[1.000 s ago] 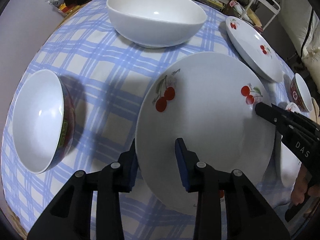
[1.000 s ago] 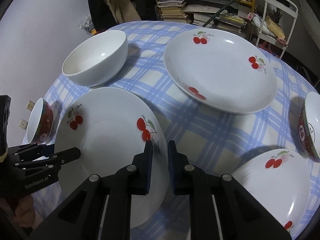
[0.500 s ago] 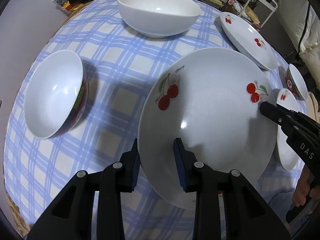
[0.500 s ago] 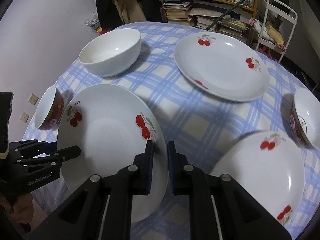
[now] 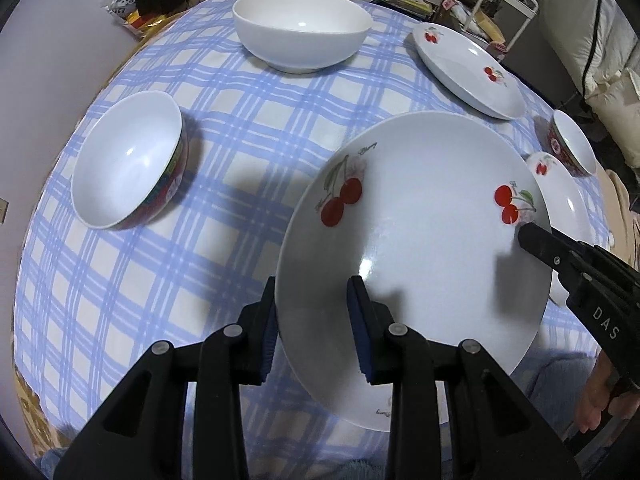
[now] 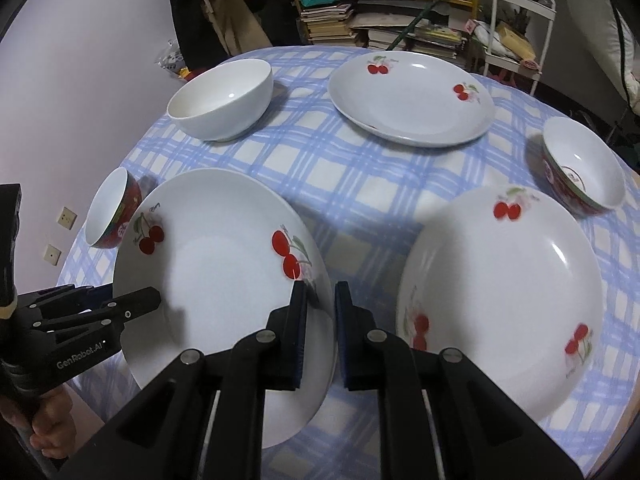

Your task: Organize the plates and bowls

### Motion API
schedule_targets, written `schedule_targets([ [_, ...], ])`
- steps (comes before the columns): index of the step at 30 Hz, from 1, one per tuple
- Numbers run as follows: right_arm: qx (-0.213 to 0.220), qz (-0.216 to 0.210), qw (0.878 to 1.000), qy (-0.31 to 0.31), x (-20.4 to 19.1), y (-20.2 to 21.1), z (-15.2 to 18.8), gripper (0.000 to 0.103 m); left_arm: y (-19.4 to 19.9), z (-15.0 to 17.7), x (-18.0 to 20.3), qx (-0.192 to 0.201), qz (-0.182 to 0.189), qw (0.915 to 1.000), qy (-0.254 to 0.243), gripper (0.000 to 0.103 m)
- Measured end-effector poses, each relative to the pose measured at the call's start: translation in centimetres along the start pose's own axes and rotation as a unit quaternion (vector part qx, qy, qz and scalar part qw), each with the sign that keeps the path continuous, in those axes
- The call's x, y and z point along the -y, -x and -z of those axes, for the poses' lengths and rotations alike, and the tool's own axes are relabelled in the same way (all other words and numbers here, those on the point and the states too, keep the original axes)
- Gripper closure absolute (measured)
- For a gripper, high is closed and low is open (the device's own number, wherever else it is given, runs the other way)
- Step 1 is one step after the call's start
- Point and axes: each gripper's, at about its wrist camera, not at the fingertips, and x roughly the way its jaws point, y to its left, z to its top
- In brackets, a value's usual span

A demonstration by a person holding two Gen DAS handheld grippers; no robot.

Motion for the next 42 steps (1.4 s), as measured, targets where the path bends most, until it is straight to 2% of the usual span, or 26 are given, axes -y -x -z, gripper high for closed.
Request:
schedule_targets([
  [6,0.003,-0.009,1.0,-0.027,0.5,1.6,1.3,0.088,0.9,1.2,0.7,0.0,-0.001,0.9999,-0.012,0.071],
  [13,0.007,0.011,0.999,-0.03,0.3,2.6,2.7,0.088,1.0,2.0,1.4,-0.005,-0.001,0.9996,-0.026,0.071],
  [17,-0.009,0.016,0.999,-0.032,0.5,1.7,3.2,0.088,0.1,2.1,1.7,-0.016,-0.018,0.9993,-0.03,0.07],
  [23,-0.038,0.03,0.998,-0.039,1.0,-0.6,3.7,0.086,-1.5,2.0,1.6,-0.044,0.003,0.9987,-0.027,0.071],
  [30,-0.071,0.045,0.994,-0.072,2.4,-2.2,4.4,0.084,-3.1,2.6,2.7,-0.07,-0.004,0.9963,-0.05,0.071],
  [42,-0.066,0.064,0.994,-0.062,2.1,-2.7,4.3,0.084,-4.1,2.1,2.9,-0.073,-0.004,0.9967,-0.034,0.071],
])
